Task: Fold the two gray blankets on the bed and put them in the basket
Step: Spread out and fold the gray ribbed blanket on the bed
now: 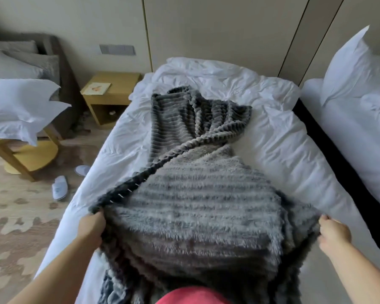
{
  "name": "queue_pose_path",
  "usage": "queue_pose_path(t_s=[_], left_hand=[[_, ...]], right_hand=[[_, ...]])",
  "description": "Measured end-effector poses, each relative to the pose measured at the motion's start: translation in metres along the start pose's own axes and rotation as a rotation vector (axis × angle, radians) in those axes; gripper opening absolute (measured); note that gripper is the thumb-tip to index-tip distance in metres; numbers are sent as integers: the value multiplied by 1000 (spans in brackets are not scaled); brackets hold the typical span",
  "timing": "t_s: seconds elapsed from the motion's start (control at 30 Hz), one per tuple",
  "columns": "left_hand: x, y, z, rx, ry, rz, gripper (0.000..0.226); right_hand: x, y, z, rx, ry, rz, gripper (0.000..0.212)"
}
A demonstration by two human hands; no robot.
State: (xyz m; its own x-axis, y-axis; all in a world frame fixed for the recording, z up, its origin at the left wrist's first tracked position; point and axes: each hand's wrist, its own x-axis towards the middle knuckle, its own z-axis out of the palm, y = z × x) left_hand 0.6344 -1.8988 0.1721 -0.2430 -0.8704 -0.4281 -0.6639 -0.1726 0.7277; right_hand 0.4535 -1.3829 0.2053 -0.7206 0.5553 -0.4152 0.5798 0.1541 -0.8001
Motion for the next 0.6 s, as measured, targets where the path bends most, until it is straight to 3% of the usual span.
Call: queue_pose_path(t_s=[0.13, 0.17, 0.23, 0.27, 0.33, 0.43, 0.5, 0.6], left_hand=[[-20, 13, 23, -163, -349, -179, 31], [-22, 19, 23, -108, -459, -202, 33], [-22, 34, 18, 75, -714, -130, 42], [-22, 42, 14, 127, -780, -60, 44], [-14, 57, 8, 48, -638, 92, 39], [-1, 65, -9, -303, -183, 80, 34], [-2, 61, -15, -381, -198, 25, 26], [-15, 58, -11, -249, -420, -85, 25]], right_hand=[[-9, -7, 39, 73, -220, 113, 31], [-11, -9, 45, -91, -345, 99, 45], [-10, -13, 49, -637, -570, 8, 79], [-5, -15, 47, -843, -618, -97, 83], [7, -28, 39, -897, -511, -342, 57], [13, -50, 18, -606, -85, -424, 33], [6, -56, 8, -640, 65, -459, 26], [-20, -58, 14, -599, -42, -550, 33]])
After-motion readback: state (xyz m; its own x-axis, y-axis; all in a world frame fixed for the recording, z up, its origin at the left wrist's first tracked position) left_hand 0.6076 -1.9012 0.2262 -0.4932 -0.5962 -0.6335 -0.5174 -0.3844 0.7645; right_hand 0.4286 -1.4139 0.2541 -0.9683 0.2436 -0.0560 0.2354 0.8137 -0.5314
